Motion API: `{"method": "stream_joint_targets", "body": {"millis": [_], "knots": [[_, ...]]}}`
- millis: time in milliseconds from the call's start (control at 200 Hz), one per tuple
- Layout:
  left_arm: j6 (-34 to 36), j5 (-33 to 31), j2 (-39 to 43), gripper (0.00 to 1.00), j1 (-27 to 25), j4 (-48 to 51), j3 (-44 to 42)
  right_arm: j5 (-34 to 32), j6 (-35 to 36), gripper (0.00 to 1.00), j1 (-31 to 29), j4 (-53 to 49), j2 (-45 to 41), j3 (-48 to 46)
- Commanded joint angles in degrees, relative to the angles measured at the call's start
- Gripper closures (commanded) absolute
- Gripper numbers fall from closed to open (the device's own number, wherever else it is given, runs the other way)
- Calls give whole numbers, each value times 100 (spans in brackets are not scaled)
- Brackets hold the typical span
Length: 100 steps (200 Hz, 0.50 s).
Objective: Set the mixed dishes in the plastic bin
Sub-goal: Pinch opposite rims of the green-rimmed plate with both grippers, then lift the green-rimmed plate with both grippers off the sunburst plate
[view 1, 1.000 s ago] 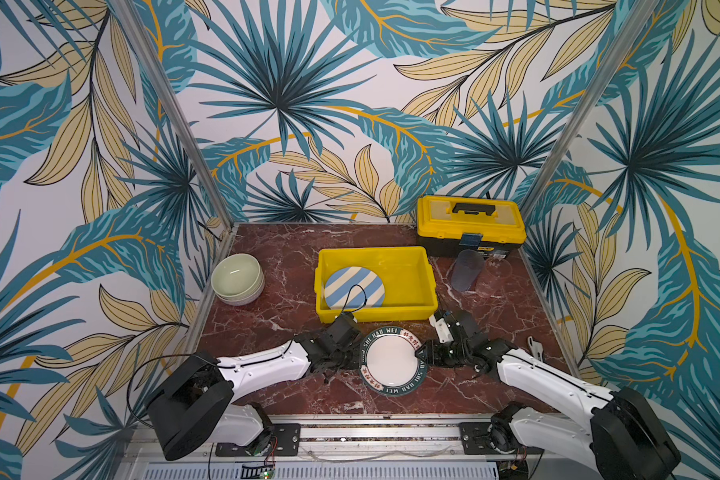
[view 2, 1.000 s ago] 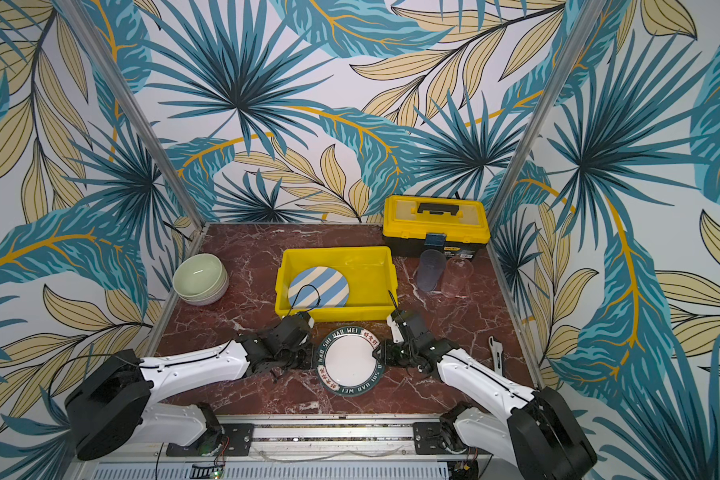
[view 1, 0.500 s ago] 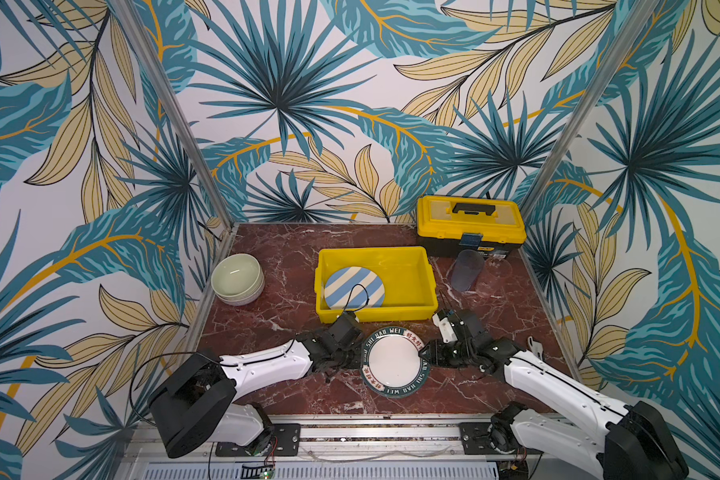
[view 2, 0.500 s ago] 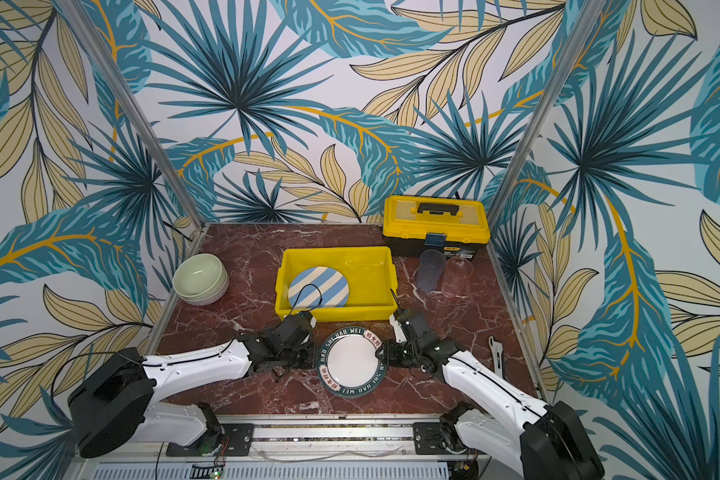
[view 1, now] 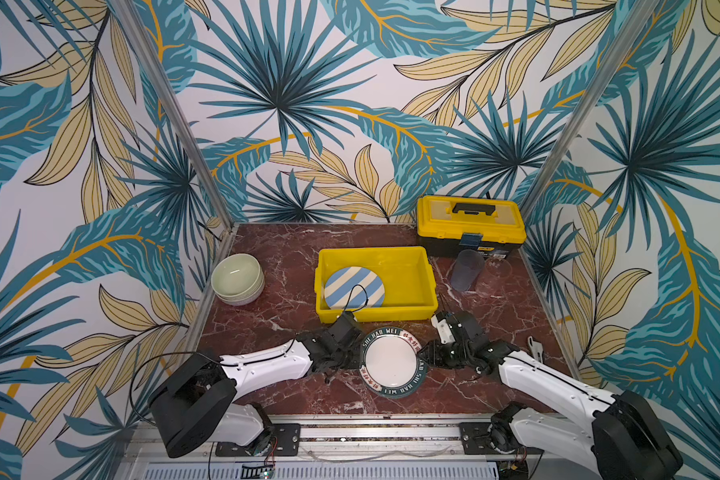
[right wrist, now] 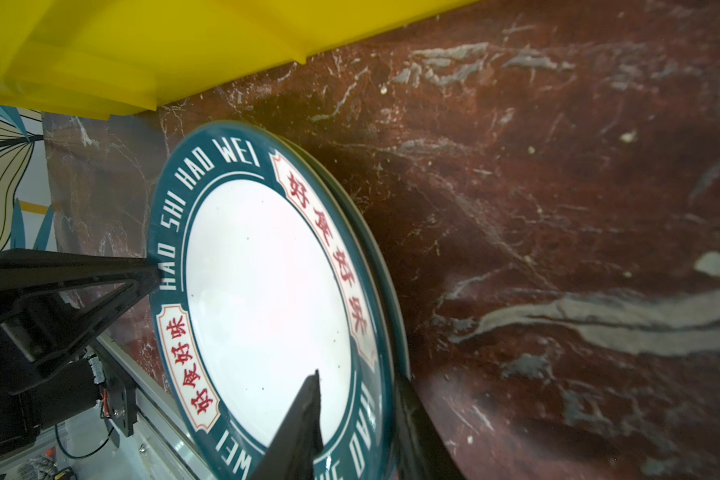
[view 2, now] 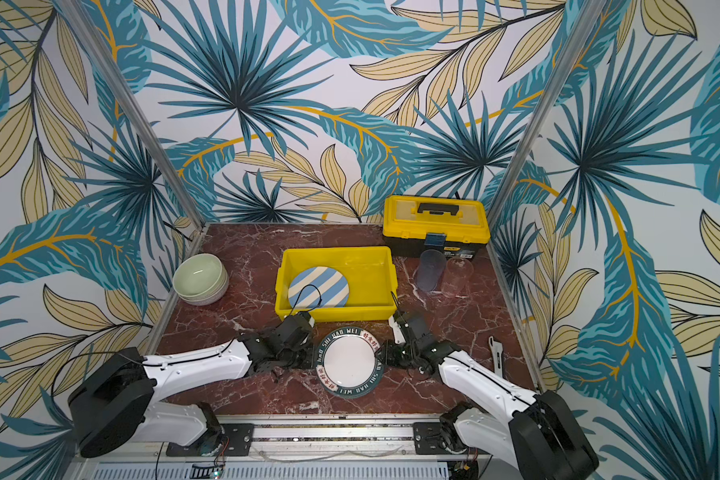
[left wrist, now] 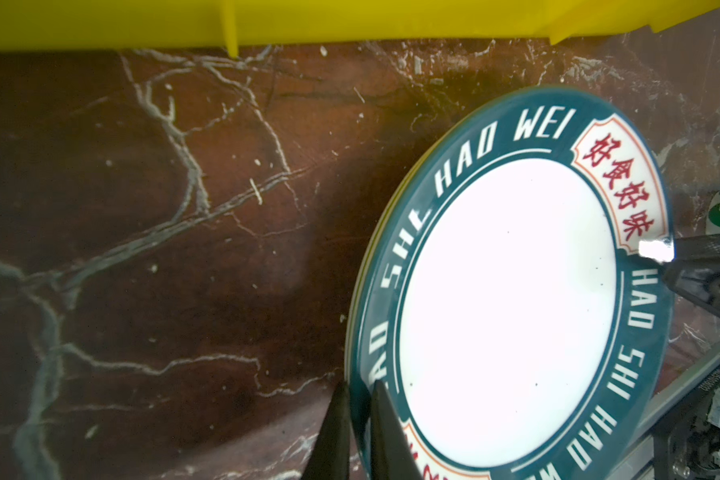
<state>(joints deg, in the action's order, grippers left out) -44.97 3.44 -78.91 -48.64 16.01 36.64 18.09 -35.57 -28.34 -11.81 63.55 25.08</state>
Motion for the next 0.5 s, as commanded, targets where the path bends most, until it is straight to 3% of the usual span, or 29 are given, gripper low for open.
{"method": "stream_joint_targets", "body": {"millis": [0, 496], "knots": [[59, 207, -88, 88, -58, -168, 115, 629, -180, 72, -68, 852, 78, -91], [84, 165, -87, 89, -58, -181, 73, 1046, -535, 75, -58, 1849, 63, -420]]}}
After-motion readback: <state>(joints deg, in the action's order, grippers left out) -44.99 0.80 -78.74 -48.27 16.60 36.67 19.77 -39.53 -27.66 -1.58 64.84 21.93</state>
